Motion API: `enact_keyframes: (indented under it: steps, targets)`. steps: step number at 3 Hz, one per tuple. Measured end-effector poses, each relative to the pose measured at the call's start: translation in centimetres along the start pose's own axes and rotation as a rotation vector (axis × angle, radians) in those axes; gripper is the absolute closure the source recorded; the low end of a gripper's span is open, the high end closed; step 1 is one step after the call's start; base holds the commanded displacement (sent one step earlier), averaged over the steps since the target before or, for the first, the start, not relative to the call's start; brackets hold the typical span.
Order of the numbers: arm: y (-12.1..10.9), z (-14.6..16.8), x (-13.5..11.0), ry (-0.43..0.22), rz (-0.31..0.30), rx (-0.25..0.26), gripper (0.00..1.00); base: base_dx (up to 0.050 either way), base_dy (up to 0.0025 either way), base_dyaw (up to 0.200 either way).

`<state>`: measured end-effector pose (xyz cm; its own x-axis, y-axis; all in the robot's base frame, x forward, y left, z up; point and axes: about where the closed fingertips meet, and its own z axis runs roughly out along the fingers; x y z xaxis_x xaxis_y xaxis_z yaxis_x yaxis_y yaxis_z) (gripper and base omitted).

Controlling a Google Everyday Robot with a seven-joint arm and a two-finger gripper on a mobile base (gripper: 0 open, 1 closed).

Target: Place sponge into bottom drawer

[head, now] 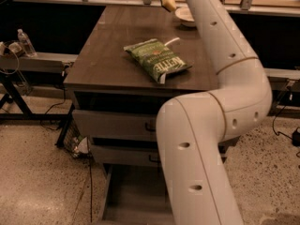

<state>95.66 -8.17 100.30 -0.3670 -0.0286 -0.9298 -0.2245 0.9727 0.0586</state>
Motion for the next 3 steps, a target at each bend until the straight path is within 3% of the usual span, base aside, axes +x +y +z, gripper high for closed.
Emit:
enact_keyframes:
  steps: [1,3]
  targets:
    - [-2.59,-4.08,-1.5,-0.013,0.166,-0.051,1.0,0.0,0.0,0.0]
    - [-3.24,-5.02,-1.85,-0.018,0.202,-0.06,1.0,0.0,0.0,0.0]
